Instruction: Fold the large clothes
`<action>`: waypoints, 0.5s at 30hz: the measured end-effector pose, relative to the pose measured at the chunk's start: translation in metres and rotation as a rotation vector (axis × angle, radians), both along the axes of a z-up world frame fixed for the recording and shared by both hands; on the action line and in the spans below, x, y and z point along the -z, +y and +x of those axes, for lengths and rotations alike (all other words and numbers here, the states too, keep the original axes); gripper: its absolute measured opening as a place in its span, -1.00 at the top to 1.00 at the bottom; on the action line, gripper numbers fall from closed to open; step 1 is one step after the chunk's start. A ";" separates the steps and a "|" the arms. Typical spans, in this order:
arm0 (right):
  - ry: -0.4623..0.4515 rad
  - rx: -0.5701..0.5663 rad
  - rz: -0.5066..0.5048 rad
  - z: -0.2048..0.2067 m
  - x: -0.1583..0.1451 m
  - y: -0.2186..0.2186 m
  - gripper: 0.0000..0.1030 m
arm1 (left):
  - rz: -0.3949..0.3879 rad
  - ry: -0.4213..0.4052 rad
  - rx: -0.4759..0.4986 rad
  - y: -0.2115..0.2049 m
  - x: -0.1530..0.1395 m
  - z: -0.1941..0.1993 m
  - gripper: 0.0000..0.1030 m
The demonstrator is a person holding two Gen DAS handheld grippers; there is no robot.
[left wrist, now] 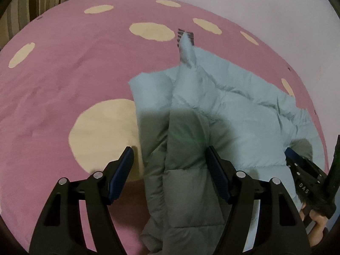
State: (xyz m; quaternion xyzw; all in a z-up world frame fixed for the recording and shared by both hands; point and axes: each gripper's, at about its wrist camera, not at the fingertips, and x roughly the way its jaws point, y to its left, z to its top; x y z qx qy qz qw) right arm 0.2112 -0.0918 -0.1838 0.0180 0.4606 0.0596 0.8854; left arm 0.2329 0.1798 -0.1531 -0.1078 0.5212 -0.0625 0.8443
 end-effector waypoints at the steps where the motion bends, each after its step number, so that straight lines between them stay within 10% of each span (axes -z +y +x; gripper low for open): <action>1: -0.001 -0.001 0.001 0.001 0.000 0.000 0.17 | -0.001 0.009 0.003 -0.001 0.002 0.001 -0.37; 5: -0.004 0.000 0.007 0.002 0.002 -0.001 0.17 | 0.021 0.017 0.026 -0.008 0.006 0.004 -0.37; 15: -0.003 -0.002 0.011 0.004 0.003 -0.002 0.17 | -0.093 0.006 0.098 -0.020 -0.015 0.000 0.70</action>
